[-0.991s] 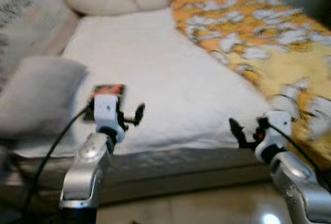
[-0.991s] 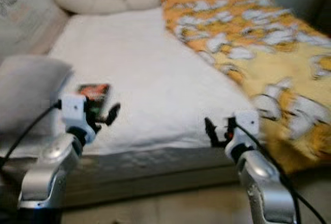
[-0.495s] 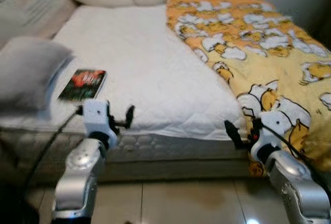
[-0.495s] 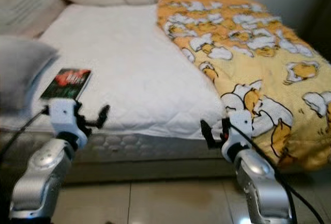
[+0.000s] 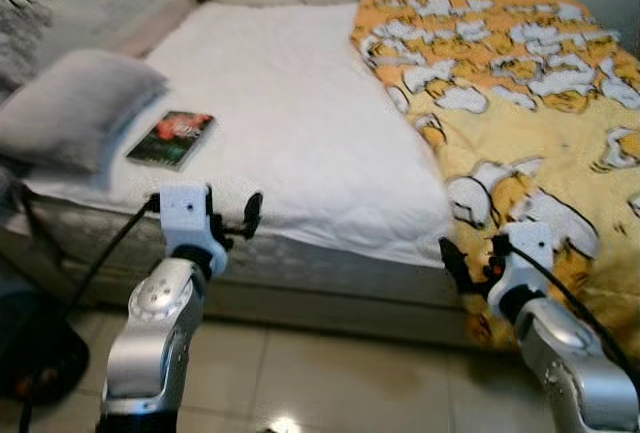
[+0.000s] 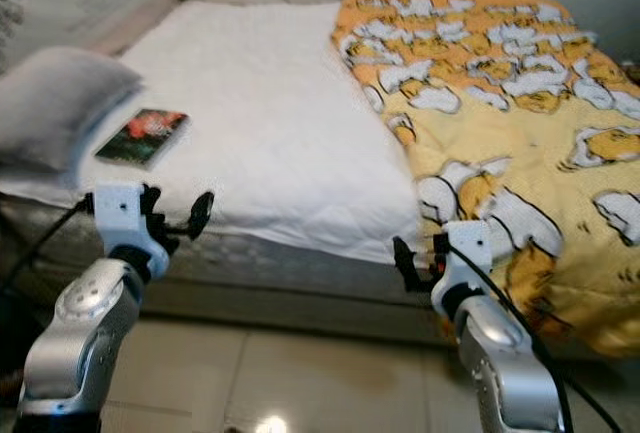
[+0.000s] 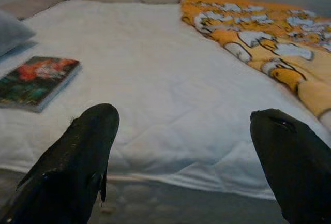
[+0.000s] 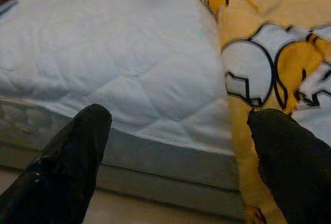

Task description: Clean up the room

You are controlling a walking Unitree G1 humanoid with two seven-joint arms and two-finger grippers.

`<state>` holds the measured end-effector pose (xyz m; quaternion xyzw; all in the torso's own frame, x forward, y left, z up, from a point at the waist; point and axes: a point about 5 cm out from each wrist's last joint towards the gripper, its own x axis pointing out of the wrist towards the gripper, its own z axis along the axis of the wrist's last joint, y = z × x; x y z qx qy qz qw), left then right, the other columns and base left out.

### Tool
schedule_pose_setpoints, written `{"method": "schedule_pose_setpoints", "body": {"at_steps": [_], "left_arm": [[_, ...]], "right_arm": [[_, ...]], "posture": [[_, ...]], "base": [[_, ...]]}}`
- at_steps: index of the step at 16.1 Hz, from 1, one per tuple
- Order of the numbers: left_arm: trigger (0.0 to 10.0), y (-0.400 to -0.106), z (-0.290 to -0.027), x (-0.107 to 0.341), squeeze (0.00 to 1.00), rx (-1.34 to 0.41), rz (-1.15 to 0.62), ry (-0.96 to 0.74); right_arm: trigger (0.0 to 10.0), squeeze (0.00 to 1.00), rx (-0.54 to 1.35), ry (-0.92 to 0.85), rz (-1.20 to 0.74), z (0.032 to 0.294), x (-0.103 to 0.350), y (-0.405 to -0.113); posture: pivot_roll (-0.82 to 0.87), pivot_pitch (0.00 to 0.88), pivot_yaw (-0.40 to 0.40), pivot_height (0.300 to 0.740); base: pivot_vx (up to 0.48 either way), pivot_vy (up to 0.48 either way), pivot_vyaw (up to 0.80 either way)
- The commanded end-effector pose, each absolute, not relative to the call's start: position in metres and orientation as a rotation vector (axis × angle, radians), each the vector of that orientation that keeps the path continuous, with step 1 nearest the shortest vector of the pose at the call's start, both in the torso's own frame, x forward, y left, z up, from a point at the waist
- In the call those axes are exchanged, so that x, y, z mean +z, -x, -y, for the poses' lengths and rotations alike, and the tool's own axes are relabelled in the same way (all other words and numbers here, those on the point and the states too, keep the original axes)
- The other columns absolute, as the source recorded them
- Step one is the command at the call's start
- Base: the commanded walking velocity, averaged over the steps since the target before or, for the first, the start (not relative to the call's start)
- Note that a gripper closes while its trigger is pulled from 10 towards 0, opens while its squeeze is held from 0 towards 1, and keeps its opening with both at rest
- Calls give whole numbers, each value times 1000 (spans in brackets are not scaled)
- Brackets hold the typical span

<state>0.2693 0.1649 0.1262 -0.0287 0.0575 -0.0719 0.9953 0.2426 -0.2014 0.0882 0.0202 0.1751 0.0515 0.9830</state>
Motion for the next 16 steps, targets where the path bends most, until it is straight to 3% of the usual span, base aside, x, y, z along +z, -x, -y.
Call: {"method": "schedule_pose_setpoints", "body": {"at_steps": [1,4,14,16], "left_arm": [[10000,-269,-165,125,831,-159,-121,57],[10000,-267,-163,123,835,-172,-118,59],[10000,-264,-168,122,835,-151,-119,63],[10000,-263,-167,121,835,-156,-123,60]], "right_arm": [[10000,1000,115,-31,-341,196,91,-243],[10000,1000,117,-29,-340,196,93,-244],[10000,1000,161,2,-332,193,96,-251],[10000,1000,149,-12,-363,194,92,-250]], "posture": [[-23,0,31,740],[-22,0,26,740],[0,0,6,740],[-2,0,10,740]], "base": [[0,0,0],[270,0,-662],[319,0,0],[343,0,-775]]}}
